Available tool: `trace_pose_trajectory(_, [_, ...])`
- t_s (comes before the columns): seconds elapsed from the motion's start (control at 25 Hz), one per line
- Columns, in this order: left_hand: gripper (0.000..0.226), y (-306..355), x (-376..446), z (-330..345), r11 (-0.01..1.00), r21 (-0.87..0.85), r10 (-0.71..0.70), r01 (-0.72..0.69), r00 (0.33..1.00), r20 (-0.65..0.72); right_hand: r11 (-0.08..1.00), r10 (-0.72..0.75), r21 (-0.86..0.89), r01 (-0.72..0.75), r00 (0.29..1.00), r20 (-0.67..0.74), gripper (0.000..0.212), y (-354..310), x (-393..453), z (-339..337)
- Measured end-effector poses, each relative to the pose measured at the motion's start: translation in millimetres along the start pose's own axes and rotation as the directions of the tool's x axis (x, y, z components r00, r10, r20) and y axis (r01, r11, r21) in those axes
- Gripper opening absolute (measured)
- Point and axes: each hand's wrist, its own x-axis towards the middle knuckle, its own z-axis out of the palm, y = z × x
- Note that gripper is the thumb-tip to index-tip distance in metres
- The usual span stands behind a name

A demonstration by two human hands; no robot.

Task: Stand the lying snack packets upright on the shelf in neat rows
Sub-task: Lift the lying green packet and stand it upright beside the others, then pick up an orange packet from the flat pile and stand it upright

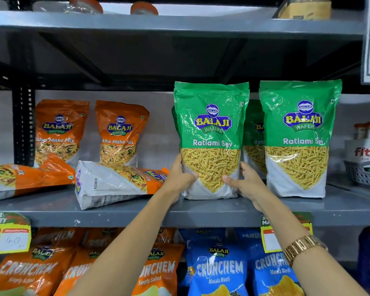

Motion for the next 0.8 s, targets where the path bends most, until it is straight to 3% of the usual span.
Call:
trace_pose_trajectory(0.12, [0.054,-2.9,0.8,-0.1,1.000,-0.016,-0.015,0.015,1.000,0.005,1.000,-0.016,-0.012,0.016,1.000,-0.012,0.059,0.8,-0.2,2.2])
trace_pose_trajectory(0.2, [0.053,1.8,0.0,-3.7,0.999,-0.025,0.023,-0.026,0.995,-0.095,0.982,-0.159,-0.117,0.146,0.981,-0.109,0.060,-2.3,-6.6,5.4])
trace_pose_trajectory(0.28, [0.049,10.3,0.1,-16.4,0.992,0.076,0.120,-0.103,0.957,-0.264,0.883,-0.437,-0.304,0.357,0.861,-0.258,0.052,-6.3,-18.0,11.1])
trace_pose_trajectory(0.36, [0.039,25.8,-1.4,-40.6,0.947,0.293,0.243,-0.130,0.887,-0.393,0.709,-0.686,-0.486,0.511,0.660,-0.306,0.037,-13.3,-32.5,24.2])
trace_pose_trajectory(0.4, [0.033,35.6,-1.0,-56.0,0.910,0.399,0.291,-0.116,0.863,-0.413,0.644,-0.753,-0.533,0.550,0.579,-0.313,0.030,-18.1,-38.2,34.1])
trace_pose_trajectory(0.44, [0.028,45.9,0.9,-72.9,0.866,0.495,0.308,-0.075,0.859,-0.408,0.626,-0.772,-0.537,0.566,0.546,-0.324,0.025,-23.3,-41.8,46.5])
trace_pose_trajectory(0.52, [0.017,64.0,6.9,-107.8,0.752,0.654,0.247,0.075,0.889,-0.386,0.705,-0.701,-0.447,0.551,0.635,-0.324,0.013,-35.5,-46.8,77.0])
trace_pose_trajectory(0.6, [0.005,74.7,12.1,-141.8,0.625,0.740,0.113,0.247,0.910,-0.399,0.834,-0.530,-0.334,0.439,0.806,-0.263,0.004,-41.3,-47.7,108.4])
trace_pose_trajectory(0.68, [0.025,73.9,13.6,-170.0,0.503,0.779,-0.056,0.375,0.913,-0.404,0.948,-0.261,-0.228,0.224,0.954,-0.148,0.007,-44.2,-49.0,138.4])
trace_pose_trajectory(0.72, [0.037,70.9,12.0,-181.9,0.492,0.763,-0.147,0.418,0.904,-0.401,0.980,-0.110,-0.175,0.094,0.991,-0.082,0.013,-44.5,-49.6,153.7])
trace_pose_trajectory(0.8, [0.036,60.1,7.6,-198.8,0.567,0.684,-0.276,0.459,0.888,-0.368,0.991,0.091,-0.105,-0.089,0.996,0.022,0.024,-45.9,-49.3,180.8])
